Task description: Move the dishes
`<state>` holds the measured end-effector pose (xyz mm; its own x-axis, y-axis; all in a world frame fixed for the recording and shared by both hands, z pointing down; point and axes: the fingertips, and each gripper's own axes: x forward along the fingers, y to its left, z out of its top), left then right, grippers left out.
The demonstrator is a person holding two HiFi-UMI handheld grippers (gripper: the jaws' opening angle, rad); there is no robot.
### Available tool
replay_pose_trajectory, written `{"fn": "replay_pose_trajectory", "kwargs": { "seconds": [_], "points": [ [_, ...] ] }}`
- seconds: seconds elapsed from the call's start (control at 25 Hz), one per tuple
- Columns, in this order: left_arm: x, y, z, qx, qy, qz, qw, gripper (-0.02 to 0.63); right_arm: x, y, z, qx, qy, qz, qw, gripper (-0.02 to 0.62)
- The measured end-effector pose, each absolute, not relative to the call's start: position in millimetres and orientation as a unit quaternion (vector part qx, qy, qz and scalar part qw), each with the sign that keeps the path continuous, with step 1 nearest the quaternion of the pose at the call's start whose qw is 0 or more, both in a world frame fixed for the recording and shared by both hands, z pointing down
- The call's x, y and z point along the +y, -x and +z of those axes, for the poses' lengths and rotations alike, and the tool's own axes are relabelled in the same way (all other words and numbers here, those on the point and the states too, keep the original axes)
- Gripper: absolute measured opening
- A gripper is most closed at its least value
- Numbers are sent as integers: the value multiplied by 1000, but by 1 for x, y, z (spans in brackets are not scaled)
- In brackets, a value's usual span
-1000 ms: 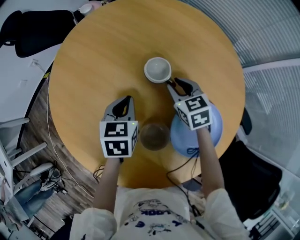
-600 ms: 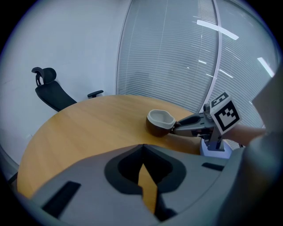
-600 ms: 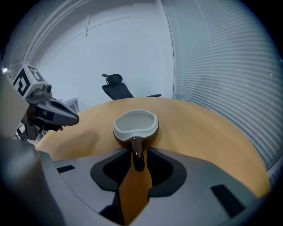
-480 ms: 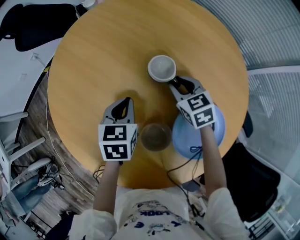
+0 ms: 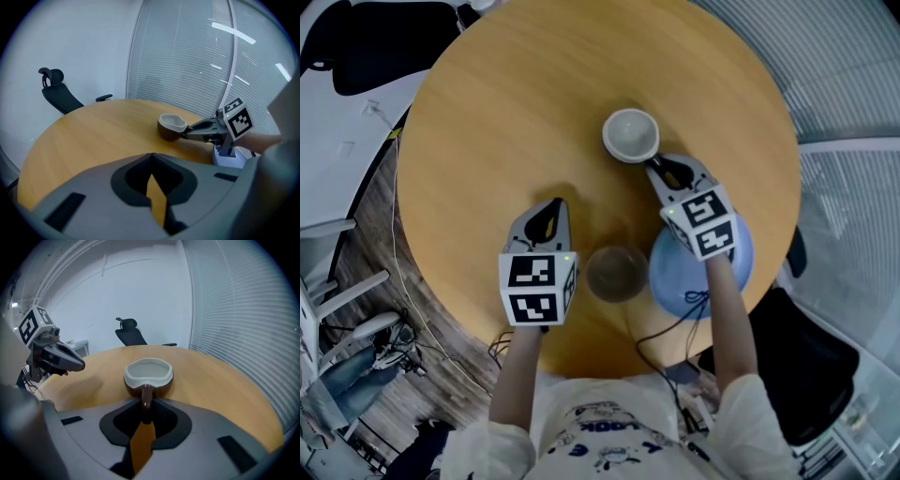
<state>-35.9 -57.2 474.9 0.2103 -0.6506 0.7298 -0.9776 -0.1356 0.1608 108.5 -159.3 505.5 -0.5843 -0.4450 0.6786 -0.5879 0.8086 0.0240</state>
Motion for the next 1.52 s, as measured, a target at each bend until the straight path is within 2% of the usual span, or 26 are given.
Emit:
{"fn": "replay_pose_trajectory", "kwargs": {
  "seconds": [0.2, 0.56, 1.04, 1.52],
  "points": [
    [-53, 35, 474, -579, -706, 249, 324, 3, -160, -110, 501, -883, -321, 98, 328, 44],
    [-52, 39, 466, -582, -708, 246, 317, 3, -165, -115, 473, -889, -358, 147, 244, 43],
    [-57, 26, 451, -568, -727, 253, 292, 3, -154, -202, 443, -873, -396, 120, 260, 43],
    [-58, -13, 447, -552, -740, 262, 281, 3, -144, -280, 457, -860, -402, 111, 293, 43]
  ]
}}
